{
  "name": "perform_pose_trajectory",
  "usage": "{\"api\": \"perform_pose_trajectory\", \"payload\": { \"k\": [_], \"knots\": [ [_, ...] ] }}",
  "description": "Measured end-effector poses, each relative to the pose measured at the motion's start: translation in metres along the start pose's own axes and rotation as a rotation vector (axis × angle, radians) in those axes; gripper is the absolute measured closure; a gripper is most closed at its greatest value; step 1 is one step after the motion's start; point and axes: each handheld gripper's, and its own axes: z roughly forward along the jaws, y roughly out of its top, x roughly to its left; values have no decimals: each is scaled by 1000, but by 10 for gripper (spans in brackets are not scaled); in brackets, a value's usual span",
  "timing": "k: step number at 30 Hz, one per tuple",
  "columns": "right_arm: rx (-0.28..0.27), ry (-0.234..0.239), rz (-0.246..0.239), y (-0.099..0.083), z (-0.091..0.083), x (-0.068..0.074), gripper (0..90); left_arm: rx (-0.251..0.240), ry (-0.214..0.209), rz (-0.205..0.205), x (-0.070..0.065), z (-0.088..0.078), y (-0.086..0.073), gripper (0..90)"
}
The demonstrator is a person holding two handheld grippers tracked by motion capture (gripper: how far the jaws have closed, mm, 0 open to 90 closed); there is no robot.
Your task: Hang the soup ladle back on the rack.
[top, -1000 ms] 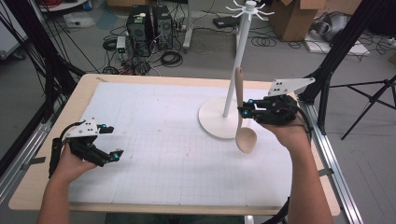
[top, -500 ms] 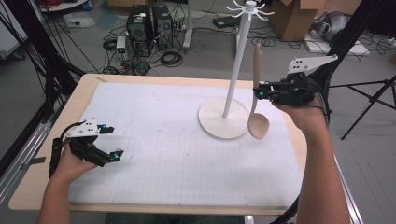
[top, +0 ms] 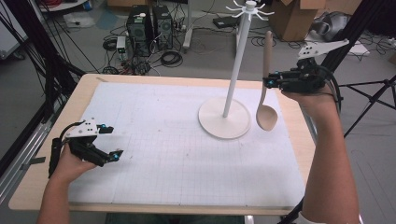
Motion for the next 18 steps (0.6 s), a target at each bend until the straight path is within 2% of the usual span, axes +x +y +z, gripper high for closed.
{"api": "perform_pose_trajectory", "payload": {
  "k": [9,18],
  "knots": [
    [-4,-10,33,8,-8,-12,768,1,-1,1,-1,0,0,17],
    [17,-21,25,21,-6,-16,768,1,0,0,0,0,0,17]
  ]
}}
